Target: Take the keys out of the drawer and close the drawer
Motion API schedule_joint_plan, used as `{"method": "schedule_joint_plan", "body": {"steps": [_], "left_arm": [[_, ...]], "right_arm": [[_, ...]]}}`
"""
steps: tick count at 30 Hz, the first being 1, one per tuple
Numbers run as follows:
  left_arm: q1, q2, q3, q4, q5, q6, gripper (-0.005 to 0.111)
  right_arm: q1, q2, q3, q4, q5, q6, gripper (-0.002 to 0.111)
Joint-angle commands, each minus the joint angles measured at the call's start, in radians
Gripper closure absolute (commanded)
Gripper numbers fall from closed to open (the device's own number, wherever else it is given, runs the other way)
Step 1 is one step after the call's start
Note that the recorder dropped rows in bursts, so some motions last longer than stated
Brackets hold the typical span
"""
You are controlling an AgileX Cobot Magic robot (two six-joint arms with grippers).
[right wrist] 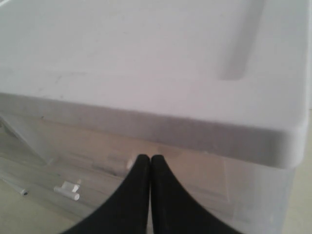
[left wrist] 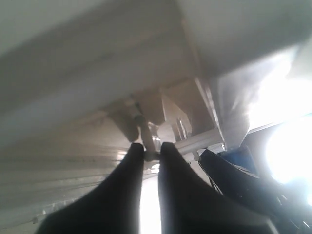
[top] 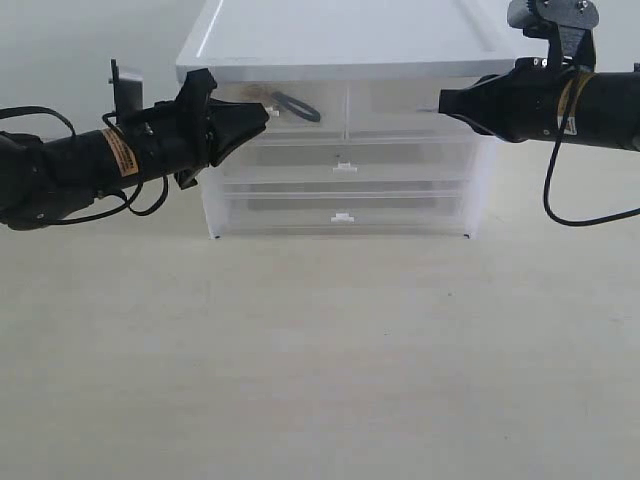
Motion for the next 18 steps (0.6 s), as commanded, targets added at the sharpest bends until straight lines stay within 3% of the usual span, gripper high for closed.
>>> {"method": "schedule_joint_plan", "body": {"steps": [1,14,18], "left_arm": [[-0.002,-0.007,-0.013,-0.047,-0.038,0.028,0.103],[-0.002,-0.007,0.014,-0.013,-0.096,0.01,0.103],[-0.002,-0.009,0.037,-0.007,-0.167,0.036,0.103]], "right_arm": [[-0.008,0.002,-0.013,0.037,0.012,-0.007,0.108],[-0.008,0.002,-0.013,0.037,0.014,-0.012,0.108],[-0.008,0.002,-0.013,0.037,0.014,-0.012,0.108]]}}
